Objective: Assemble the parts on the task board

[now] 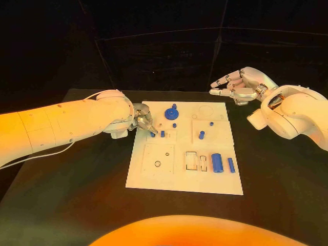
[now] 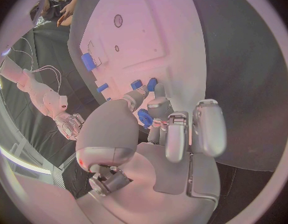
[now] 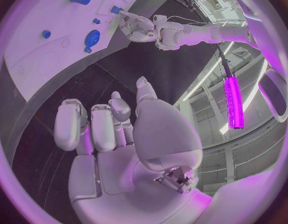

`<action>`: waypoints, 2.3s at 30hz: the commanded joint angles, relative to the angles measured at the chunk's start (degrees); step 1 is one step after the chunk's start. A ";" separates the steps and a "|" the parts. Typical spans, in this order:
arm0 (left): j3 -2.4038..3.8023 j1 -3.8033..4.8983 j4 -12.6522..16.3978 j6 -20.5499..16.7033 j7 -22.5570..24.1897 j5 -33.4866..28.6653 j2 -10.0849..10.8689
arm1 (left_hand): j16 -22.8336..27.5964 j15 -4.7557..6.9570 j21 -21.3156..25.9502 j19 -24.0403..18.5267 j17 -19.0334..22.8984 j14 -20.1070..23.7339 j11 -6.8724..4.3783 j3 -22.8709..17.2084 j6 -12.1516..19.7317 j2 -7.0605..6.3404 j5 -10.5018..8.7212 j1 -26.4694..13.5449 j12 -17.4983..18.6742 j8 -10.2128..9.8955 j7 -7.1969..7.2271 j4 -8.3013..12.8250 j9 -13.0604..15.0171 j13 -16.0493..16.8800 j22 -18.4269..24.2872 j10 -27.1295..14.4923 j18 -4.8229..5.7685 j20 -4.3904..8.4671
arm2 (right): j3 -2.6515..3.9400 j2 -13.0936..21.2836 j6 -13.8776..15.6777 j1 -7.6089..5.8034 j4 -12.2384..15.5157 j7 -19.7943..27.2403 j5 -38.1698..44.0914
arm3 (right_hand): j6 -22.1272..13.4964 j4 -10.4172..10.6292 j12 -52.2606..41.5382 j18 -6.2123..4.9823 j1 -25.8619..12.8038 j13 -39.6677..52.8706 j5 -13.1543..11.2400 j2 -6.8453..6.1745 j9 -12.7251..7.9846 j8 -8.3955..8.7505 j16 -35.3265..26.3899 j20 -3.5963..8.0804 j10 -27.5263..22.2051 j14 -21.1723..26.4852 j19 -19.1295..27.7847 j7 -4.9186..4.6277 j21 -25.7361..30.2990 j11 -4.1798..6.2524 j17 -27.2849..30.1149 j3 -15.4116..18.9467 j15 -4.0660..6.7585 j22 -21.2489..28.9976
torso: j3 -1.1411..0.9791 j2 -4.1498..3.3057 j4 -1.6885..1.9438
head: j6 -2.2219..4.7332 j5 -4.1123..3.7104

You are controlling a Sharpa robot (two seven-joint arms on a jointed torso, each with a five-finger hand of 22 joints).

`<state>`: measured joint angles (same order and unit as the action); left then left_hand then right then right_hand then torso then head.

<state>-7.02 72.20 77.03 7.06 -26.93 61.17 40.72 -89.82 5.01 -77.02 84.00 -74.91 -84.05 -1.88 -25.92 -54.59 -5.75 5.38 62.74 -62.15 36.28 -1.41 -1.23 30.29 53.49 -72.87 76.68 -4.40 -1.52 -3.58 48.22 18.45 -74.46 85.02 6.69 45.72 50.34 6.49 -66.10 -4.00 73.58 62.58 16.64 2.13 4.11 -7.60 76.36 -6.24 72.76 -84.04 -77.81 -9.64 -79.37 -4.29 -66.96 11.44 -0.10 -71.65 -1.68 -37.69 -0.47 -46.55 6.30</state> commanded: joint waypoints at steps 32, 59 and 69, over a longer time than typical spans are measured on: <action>-0.01 -0.03 0.17 -16.54 11.01 -9.46 1.62 | 2.24 -1.79 11.17 -4.70 -10.88 -4.76 2.43 21.97 7.72 1.02 -2.30 -1.15 13.26 -2.68 -3.50 -12.28 -3.29 -15.93 12.23 -11.43 -1.95 -0.92 | 0.03 0.07 0.23 -0.12 0.07 0.48 -0.13 | -0.48 0.51 0.00 -0.40 -0.03 -0.23 0.24 0.17 -0.08 -0.34 -0.47 0.05 -0.41 -1.56 0.38 0.13 0.50 -0.15 0.25 0.78 0.19 0.25 | 0.06 0.03 0.07 | 0.34 -0.43; -2.03 0.00 -8.05 -16.93 31.80 8.87 -8.32 | 13.25 -5.53 31.56 -6.16 7.30 -0.17 7.38 11.17 1.96 -1.10 -2.31 14.98 40.70 -22.07 -7.74 1.86 -22.93 -44.03 32.12 -22.46 -4.90 -4.55 | 0.03 -0.53 0.28 -0.12 -0.11 0.13 -0.13 | -0.50 0.61 -0.10 -0.39 0.05 -0.16 0.41 0.40 -0.08 -0.36 -0.43 0.04 -0.36 -1.59 0.35 0.13 0.49 -0.14 0.15 0.83 0.19 0.21 | 0.05 -0.05 -0.11 | 1.97 -1.60; -2.85 -0.11 -10.80 -14.32 29.00 15.30 -11.15 | 10.42 -5.21 25.03 -3.49 4.41 -1.56 7.09 11.85 -0.12 -0.55 -2.35 14.46 41.61 -23.12 -7.23 2.59 -24.08 -45.94 25.50 -21.20 -3.87 -4.17 | 0.04 -0.81 0.26 -0.12 -0.08 0.10 -0.13 | -0.51 0.60 -0.15 -0.38 0.14 -0.11 0.48 0.48 -0.08 -0.37 -0.36 0.04 -0.33 -1.61 0.31 0.13 0.46 -0.14 0.03 0.82 0.19 0.16 | 0.05 -0.04 0.00 | 2.09 -1.75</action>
<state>-9.87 72.04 66.52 -9.16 3.07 72.40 29.71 -79.17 -0.42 -51.87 80.08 -70.49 -83.76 5.33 -14.07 -54.44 -6.81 3.15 77.15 -20.67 13.36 -8.58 1.11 6.24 7.61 -47.26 55.06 -8.85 -5.66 -3.58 47.46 18.51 -74.46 84.83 6.60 45.72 50.14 7.05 -66.10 -4.00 73.58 62.42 16.85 2.13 4.11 -7.60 76.16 -6.24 72.77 -84.04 -77.81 -9.44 -79.16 -4.29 -66.84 12.01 -0.10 -71.49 -1.68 -37.73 -0.50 -44.42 4.54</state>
